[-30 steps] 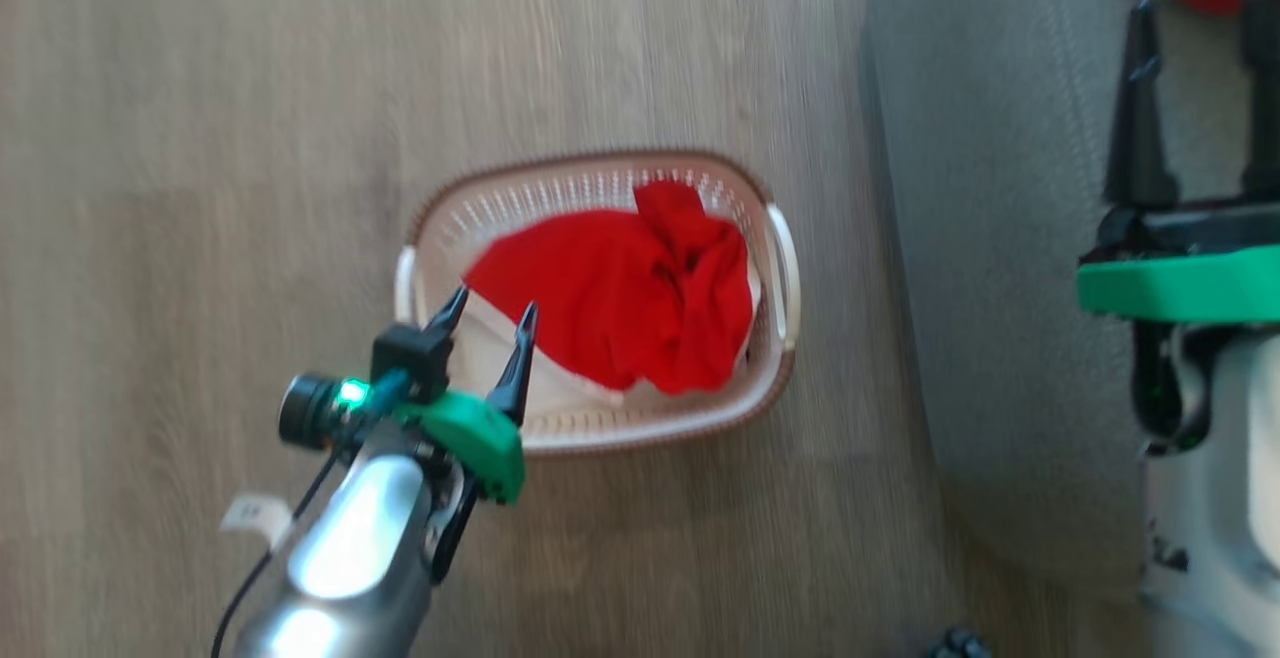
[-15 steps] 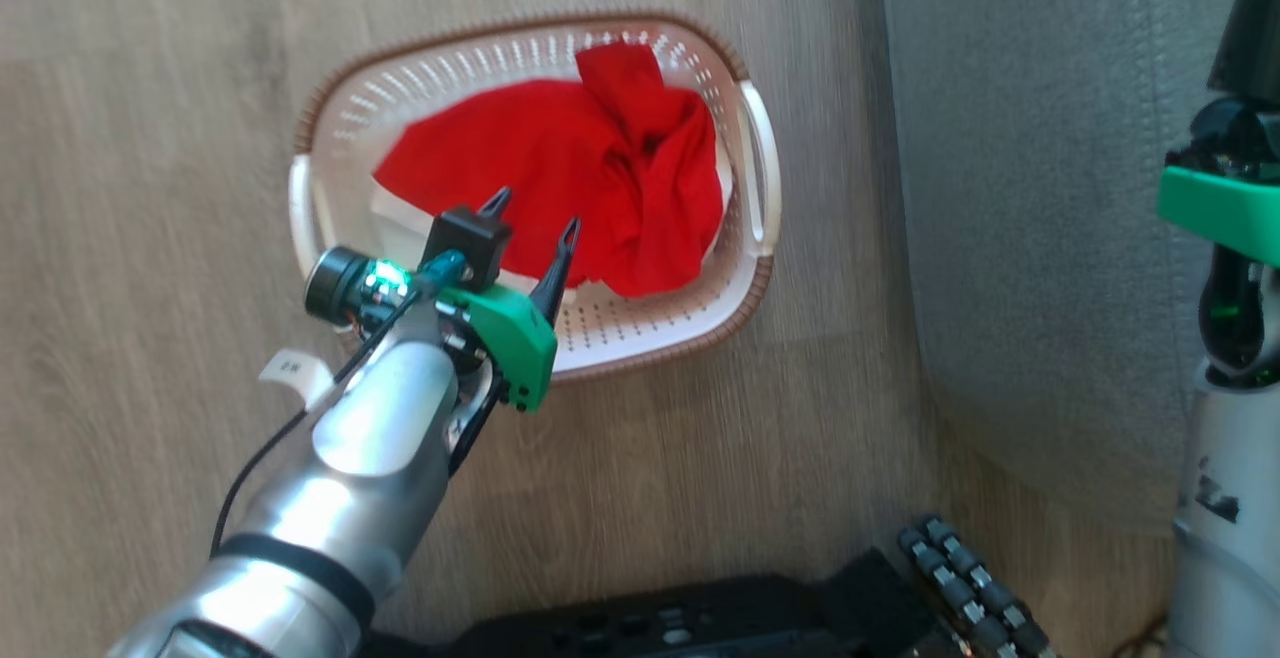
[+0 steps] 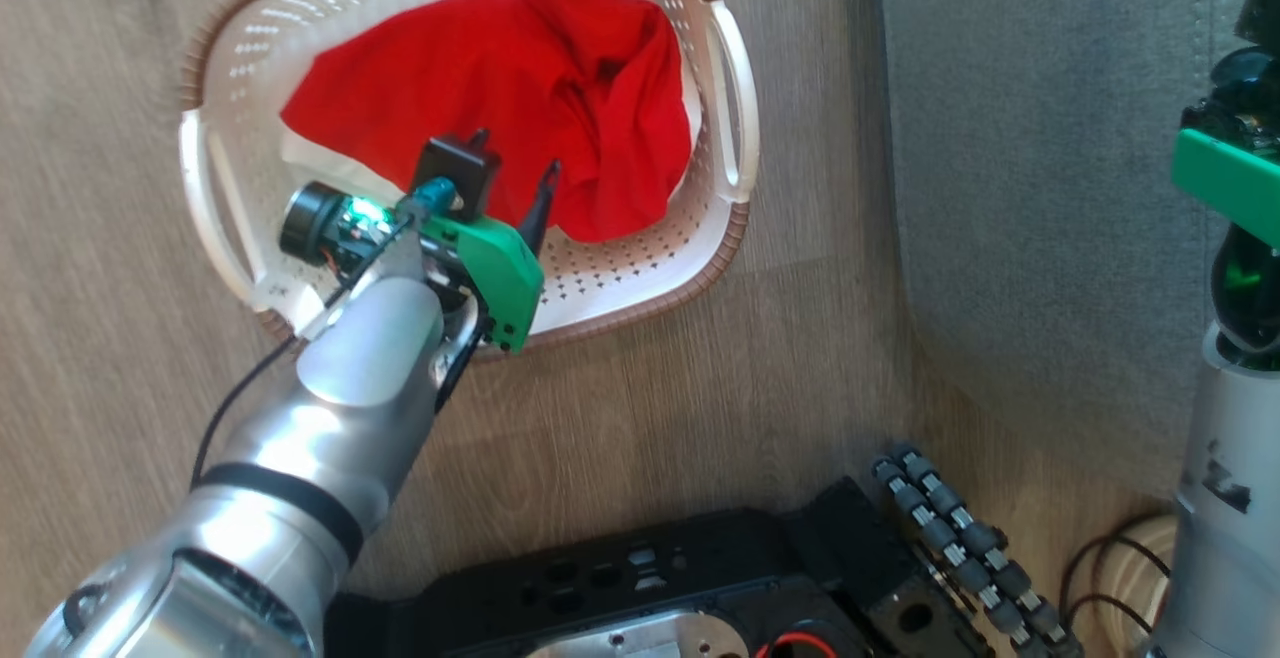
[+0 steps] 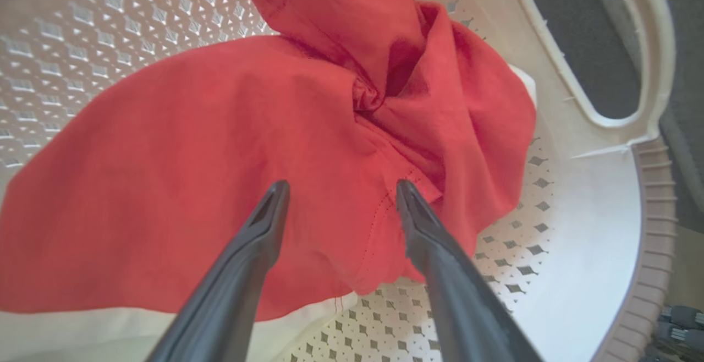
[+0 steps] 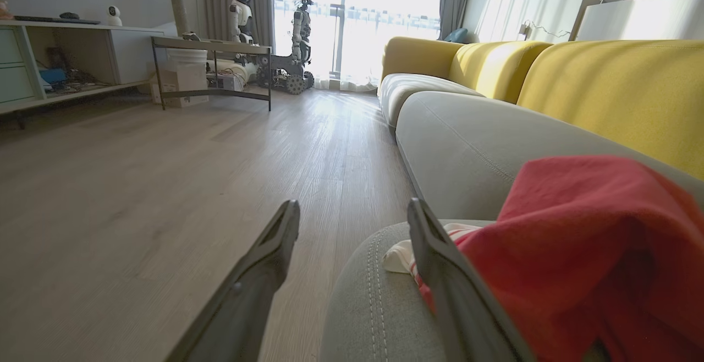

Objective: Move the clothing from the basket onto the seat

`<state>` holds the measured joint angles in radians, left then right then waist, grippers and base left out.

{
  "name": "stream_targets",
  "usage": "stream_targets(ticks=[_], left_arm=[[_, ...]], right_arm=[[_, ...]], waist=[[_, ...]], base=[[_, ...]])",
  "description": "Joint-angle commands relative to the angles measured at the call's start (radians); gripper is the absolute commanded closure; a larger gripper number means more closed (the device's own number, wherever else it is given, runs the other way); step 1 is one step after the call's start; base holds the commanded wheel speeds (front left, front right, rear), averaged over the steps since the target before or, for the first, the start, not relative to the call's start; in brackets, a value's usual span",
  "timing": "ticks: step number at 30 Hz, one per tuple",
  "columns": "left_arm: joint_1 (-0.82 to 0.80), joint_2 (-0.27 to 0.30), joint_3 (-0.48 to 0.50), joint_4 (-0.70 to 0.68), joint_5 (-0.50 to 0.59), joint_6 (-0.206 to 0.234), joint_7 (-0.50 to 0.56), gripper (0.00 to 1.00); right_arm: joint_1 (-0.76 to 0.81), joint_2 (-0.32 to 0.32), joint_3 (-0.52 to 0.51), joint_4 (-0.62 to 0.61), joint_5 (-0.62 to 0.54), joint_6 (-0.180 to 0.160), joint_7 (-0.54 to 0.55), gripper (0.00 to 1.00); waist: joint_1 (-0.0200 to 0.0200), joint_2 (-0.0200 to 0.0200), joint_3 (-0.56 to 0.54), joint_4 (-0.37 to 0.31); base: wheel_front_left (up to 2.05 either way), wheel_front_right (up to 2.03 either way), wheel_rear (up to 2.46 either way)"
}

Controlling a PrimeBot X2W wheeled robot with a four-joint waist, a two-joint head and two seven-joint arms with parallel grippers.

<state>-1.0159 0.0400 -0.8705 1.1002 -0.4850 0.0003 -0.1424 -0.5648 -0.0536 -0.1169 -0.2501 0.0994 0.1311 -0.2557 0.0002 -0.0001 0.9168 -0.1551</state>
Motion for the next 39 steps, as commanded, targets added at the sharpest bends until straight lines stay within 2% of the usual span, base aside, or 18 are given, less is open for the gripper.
stream_targets(ticks=[1, 5, 17, 18, 20, 29, 39], left_arm=[[-0.001, 0.010, 0.000, 0.007, -0.014, 0.011, 0.003, 0.00], [-0.034, 0.010, -0.002, 0.049, -0.043, 0.027, 0.017, 0.00], [-0.084, 0.010, -0.050, 0.093, -0.101, 0.030, 0.037, 0.00], [-0.085, 0.010, -0.054, 0.093, -0.105, 0.032, 0.039, 0.07], [-0.087, 0.010, -0.063, 0.091, -0.114, 0.033, 0.040, 0.99], [-0.094, 0.010, -0.099, 0.073, -0.147, 0.026, 0.011, 1.00], [-0.062, 0.010, -0.156, 0.021, -0.178, 0.006, -0.075, 1.00]], right_arm=[[0.014, 0.003, 0.022, -0.048, 0.008, 0.000, -0.006, 0.00], [0.009, 0.003, 0.035, -0.075, 0.008, 0.000, -0.006, 0.00], [0.014, 0.003, 0.041, -0.121, 0.006, 0.000, -0.006, 0.00], [0.015, 0.003, 0.041, -0.123, 0.004, 0.000, -0.006, 0.00], [0.016, 0.003, 0.041, -0.126, 0.002, 0.000, -0.006, 0.00], [0.012, 0.003, 0.031, -0.115, 0.008, 0.000, -0.006, 0.00], [0.023, 0.003, 0.063, -0.024, 0.014, 0.000, -0.006, 0.00]], waist=[[-0.0002, 0.0001, 0.023, -0.012], [-0.0002, 0.0001, 0.047, -0.023], [-0.0002, 0.0001, 0.086, -0.035], [-0.0002, 0.0001, 0.088, -0.035], [-0.0002, 0.0001, 0.090, -0.034], [-0.0002, 0.0001, 0.087, -0.029], [-0.0002, 0.0001, -0.032, -0.002]], base=[[0.00, 0.00, 0.00], [0.00, 0.00, 0.00], [0.00, 0.00, 0.00], [0.00, 0.00, 0.00], [0.00, 0.00, 0.00], [0.00, 0.00, 0.00], [0.00, 0.00, 0.00]])
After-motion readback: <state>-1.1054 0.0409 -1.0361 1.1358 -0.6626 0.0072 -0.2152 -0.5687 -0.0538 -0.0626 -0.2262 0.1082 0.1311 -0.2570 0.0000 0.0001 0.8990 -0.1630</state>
